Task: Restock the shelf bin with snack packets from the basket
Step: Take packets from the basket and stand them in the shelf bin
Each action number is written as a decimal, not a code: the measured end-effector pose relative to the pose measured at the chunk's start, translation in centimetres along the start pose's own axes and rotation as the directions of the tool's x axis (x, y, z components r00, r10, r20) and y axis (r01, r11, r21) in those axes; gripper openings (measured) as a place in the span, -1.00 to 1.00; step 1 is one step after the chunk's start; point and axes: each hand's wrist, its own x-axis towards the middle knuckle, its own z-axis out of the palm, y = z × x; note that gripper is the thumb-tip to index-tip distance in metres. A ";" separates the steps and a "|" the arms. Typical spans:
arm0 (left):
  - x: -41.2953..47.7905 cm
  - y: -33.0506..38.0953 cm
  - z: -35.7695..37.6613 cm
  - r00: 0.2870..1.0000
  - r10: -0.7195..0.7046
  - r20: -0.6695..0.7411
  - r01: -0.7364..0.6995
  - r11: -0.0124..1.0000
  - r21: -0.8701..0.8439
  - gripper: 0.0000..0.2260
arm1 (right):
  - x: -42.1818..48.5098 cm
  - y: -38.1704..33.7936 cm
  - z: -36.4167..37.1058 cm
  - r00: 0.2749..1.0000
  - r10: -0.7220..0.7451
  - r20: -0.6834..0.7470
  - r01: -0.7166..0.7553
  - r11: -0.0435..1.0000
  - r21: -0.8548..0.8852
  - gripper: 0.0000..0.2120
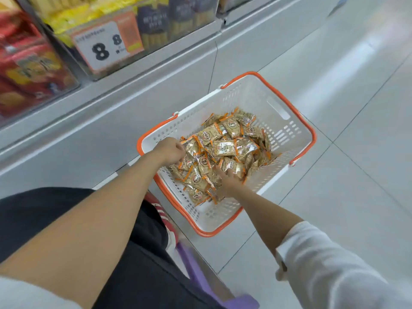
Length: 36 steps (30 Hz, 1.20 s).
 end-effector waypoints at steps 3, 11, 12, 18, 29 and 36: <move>0.0 0.1 0.1 1.000 0.004 0.020 -0.004 1.000 0.009 -0.85 | 0.8 -0.2 2.0 0.996 -0.060 0.072 0.073 0.977 -0.200 -0.11; 0.3 0.2 0.2 0.999 -0.005 0.035 0.005 1.000 -0.016 -0.83 | 1.5 -1.0 0.9 0.936 -0.029 -0.352 -0.106 0.927 -0.360 -0.29; 0.3 0.1 0.3 0.999 -0.004 0.039 0.004 1.000 -0.018 -0.83 | 1.6 -0.9 0.4 0.940 0.001 -0.342 -0.111 0.947 -0.301 -0.22; 0.3 0.3 0.2 0.999 -0.004 0.042 0.005 1.000 -0.025 -0.83 | 2.0 1.3 1.0 0.972 0.164 -0.167 -0.166 0.986 0.001 -0.10; 0.7 0.0 0.2 0.996 -0.013 0.083 0.013 1.000 -0.002 -0.86 | 1.4 -0.4 -1.6 0.988 0.090 -0.122 -0.102 0.990 -0.097 -0.87; -0.5 1.4 -1.6 0.994 -0.107 0.019 0.109 0.968 -0.227 -0.82 | -4.4 -5.5 -10.4 0.939 -0.224 -0.262 0.342 0.695 0.632 -0.67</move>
